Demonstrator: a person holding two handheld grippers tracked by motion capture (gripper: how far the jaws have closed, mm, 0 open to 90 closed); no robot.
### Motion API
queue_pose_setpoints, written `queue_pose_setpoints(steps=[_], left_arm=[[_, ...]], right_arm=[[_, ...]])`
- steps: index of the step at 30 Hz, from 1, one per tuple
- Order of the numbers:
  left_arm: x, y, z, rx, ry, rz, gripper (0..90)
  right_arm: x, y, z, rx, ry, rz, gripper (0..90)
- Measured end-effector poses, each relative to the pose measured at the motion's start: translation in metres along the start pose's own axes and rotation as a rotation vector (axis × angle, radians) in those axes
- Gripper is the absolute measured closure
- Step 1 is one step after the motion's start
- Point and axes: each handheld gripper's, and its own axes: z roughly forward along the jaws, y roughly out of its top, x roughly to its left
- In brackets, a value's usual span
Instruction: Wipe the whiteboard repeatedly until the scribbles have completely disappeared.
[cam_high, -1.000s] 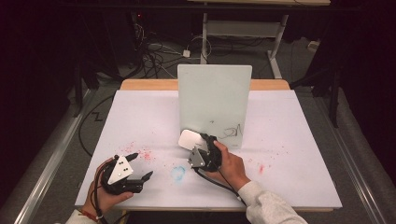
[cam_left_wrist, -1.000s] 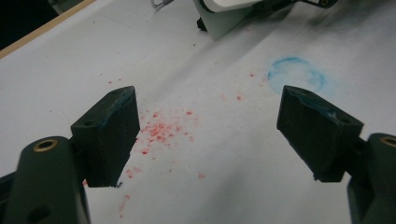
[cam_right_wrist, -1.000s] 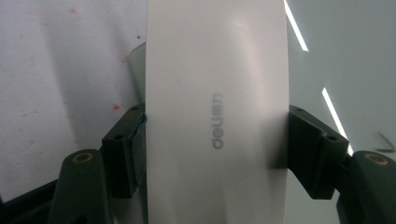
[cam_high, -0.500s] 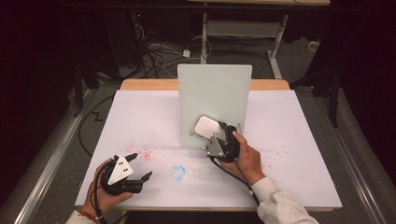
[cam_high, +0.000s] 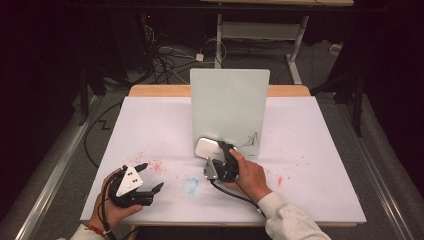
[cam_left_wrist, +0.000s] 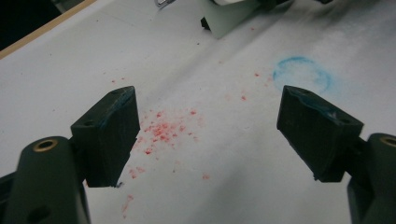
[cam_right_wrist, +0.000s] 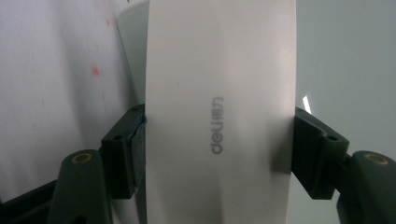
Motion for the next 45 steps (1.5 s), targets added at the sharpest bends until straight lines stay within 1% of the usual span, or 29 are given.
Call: queue_pose_setpoints(steps=[1,5,10,11,12,15,16,17,19,20,21,22,25,26,28,29,30,31,32,33,36,37,38,39,41,42,43,44,45], left_arm=[[0.000,0.000,0.000,0.001,-0.002,0.003,20.3],[-0.001,0.000,0.002,0.006,-0.008,0.012,20.3],[-0.001,0.000,0.001,0.006,-0.007,0.013,20.3],[-0.001,0.000,0.000,0.004,-0.007,0.013,20.2],[-0.001,0.000,0.000,0.003,-0.007,0.013,20.2],[-0.002,0.000,0.000,0.007,-0.006,0.015,20.2],[-0.002,0.000,0.000,0.009,-0.006,0.016,20.2],[-0.002,0.000,0.000,0.009,-0.006,0.015,20.2],[-0.002,0.000,0.000,0.012,-0.005,0.014,20.2],[-0.002,0.000,0.001,0.011,-0.005,0.014,20.2],[-0.002,0.000,0.001,0.010,-0.006,0.012,20.2],[-0.002,0.000,0.001,0.012,-0.007,0.013,20.2],[-0.003,0.001,0.002,0.012,-0.007,0.014,20.2],[-0.003,0.001,0.002,0.013,-0.007,0.014,20.2],[-0.003,0.001,0.003,0.017,-0.008,0.017,20.2],[-0.003,0.001,0.003,0.017,-0.008,0.017,20.2],[-0.003,0.001,0.003,0.016,-0.009,0.017,20.2],[-0.003,0.002,0.003,0.015,-0.011,0.019,20.2],[-0.003,0.001,0.003,0.015,-0.012,0.019,20.2],[-0.003,0.001,0.003,0.015,-0.012,0.020,20.2],[-0.003,0.002,0.004,0.016,-0.015,0.022,20.2],[-0.003,0.002,0.004,0.016,-0.015,0.023,20.2],[-0.003,0.002,0.004,0.016,-0.017,0.024,20.2],[-0.003,0.002,0.004,0.016,-0.017,0.025,20.2],[-0.003,0.002,0.004,0.016,-0.017,0.025,20.2],[-0.003,0.002,0.004,0.015,-0.018,0.024,20.1],[-0.004,0.002,0.004,0.017,-0.018,0.026,20.2],[-0.004,0.002,0.004,0.016,-0.018,0.027,20.1],[-0.004,0.002,0.004,0.015,-0.020,0.028,20.1]], right_arm=[[0.002,0.007,0.004,0.000,-0.007,-0.010,30.3],[0.004,0.014,0.007,0.002,-0.026,-0.026,30.4],[0.001,0.008,0.004,0.025,-0.014,-0.019,30.6],[-0.002,-0.001,0.001,0.034,-0.017,-0.020,30.7],[-0.002,-0.001,0.001,0.034,-0.017,-0.020,30.7],[-0.010,-0.020,-0.006,0.061,-0.022,-0.014,30.7],[-0.016,-0.037,-0.012,0.079,-0.027,-0.003,30.7],[-0.016,-0.037,-0.012,0.079,-0.027,-0.003,30.7],[-0.026,-0.062,-0.021,0.109,-0.050,0.021,30.7],[-0.029,-0.070,-0.023,0.113,-0.056,0.026,30.7],[-0.029,-0.070,-0.023,0.113,-0.056,0.026,30.7],[-0.033,-0.079,-0.026,0.115,-0.061,0.026,30.7],[-0.041,-0.100,-0.033,0.138,-0.071,0.083,30.8],[-0.044,-0.106,-0.035,0.144,-0.077,0.082,30.8],[-0.047,-0.116,-0.038,0.151,-0.086,0.110,30.8],[-0.052,-0.123,-0.039,0.166,-0.102,0.108,31.0],[-0.052,-0.123,-0.039,0.166,-0.102,0.108,31.0],[-0.059,-0.129,-0.040,0.176,-0.111,0.134,31.0],[-0.059,-0.129,-0.040,0.176,-0.111,0.134,31.0],[-0.063,-0.131,-0.041,0.171,-0.115,0.168,31.0],[-0.070,-0.131,-0.041,0.152,-0.123,0.199,31.1],[-0.069,-0.130,-0.041,0.160,-0.119,0.207,31.0],[-0.068,-0.130,-0.040,0.160,-0.135,0.192,31.0],[-0.068,-0.130,-0.040,0.160,-0.135,0.192,31.0],[-0.065,-0.131,-0.040,0.161,-0.113,0.209,31.0],[-0.063,-0.130,-0.039,0.160,-0.104,0.186,31.0],[-0.054,-0.126,-0.039,0.172,-0.089,0.167,31.0],[-0.050,-0.123,-0.038,0.179,-0.070,0.145,31.0],[-0.050,-0.123,-0.038,0.179,-0.070,0.145,31.0]])
